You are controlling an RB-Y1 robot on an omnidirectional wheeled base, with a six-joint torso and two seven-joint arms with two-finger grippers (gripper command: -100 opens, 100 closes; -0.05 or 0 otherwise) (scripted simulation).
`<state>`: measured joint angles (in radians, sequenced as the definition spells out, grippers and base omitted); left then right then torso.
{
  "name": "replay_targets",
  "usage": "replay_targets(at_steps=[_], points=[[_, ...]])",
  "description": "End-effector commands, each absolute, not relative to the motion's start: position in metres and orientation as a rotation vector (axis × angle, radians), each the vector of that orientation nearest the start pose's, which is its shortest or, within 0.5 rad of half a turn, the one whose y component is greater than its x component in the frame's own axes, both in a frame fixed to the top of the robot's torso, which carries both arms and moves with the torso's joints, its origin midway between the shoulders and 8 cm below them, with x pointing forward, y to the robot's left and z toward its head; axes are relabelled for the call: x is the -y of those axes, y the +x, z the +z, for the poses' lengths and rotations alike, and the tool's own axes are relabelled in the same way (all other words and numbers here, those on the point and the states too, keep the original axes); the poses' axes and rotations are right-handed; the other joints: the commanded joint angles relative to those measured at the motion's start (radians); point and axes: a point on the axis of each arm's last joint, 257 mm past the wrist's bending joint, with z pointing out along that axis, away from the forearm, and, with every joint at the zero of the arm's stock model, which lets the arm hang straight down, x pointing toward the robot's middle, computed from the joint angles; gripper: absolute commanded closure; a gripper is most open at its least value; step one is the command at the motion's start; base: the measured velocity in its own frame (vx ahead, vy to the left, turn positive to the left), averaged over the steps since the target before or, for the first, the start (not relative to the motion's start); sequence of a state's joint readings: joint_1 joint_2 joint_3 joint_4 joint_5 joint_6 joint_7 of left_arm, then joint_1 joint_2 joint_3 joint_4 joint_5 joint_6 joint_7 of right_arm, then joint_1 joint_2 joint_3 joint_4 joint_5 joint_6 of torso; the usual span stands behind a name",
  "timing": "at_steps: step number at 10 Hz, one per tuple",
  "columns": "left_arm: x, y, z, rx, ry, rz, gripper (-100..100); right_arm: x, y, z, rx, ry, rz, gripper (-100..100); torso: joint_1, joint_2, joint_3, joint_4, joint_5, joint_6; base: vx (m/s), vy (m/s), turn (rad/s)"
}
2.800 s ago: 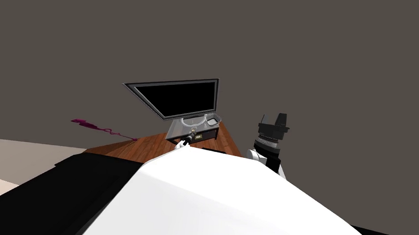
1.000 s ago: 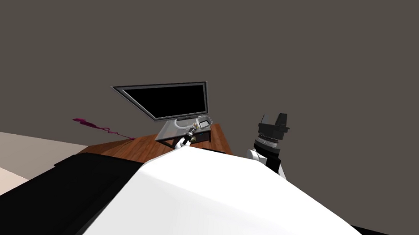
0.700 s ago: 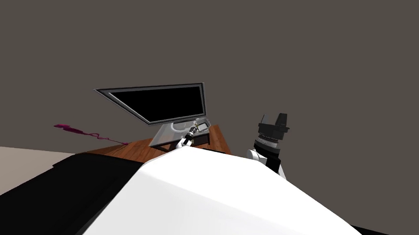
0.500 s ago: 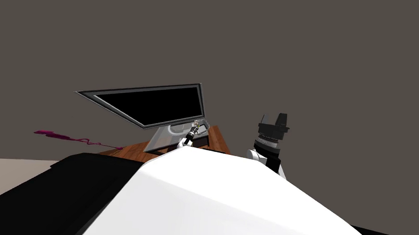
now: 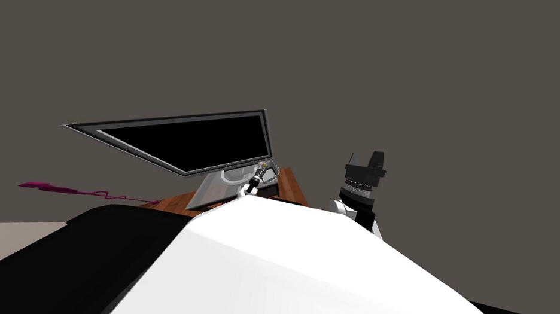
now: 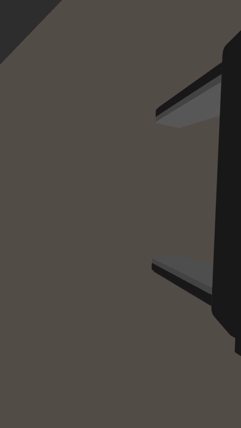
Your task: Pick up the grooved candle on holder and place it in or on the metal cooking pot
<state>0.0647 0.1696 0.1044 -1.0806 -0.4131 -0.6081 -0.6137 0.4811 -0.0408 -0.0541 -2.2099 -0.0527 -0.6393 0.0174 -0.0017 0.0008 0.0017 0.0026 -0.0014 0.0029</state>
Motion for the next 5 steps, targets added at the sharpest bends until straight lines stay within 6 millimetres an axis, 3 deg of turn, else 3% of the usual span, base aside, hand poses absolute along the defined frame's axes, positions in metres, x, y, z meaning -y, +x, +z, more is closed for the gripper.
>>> replay_targets(at_steps=[1,2,3,4,5], points=[[-0.292,0.469,-0.349,-1.575,-0.252,-0.429,-100,0.297,0.331,0.027,-0.551,0.578,1.289,0,0.000,0.000,0.000,0.000,0.000,0.000,0.000,0.000,0.000],[-0.292,0.469,-0.349,-1.575,-0.252,-0.429,-100,0.297,0.331,0.027,-0.551,0.578,1.289,0,0.000,0.000,0.000,0.000,0.000,0.000,0.000,0.000,0.000],[-0.292,0.469,-0.349,-1.575,-0.252,-0.429,0,0.297,0.331,0.027,-0.551,0.578,1.289,0,0.000,0.001,0.000,0.000,0.000,0.000,0.000,0.000,0.000],[-0.297,0.482,-0.340,-1.576,-0.256,-0.426,-100,0.297,0.331,0.027,-0.551,0.578,1.289,0,0.000,0.001,0.000,0.000,0.000,0.000,-0.051,-0.013,-0.041],[-0.300,0.489,-0.336,-1.577,-0.258,-0.425,-100,0.297,0.331,0.027,-0.551,0.578,1.289,0,-0.001,0.003,0.002,0.001,0.000,0.000,-0.095,-0.021,-0.051]])
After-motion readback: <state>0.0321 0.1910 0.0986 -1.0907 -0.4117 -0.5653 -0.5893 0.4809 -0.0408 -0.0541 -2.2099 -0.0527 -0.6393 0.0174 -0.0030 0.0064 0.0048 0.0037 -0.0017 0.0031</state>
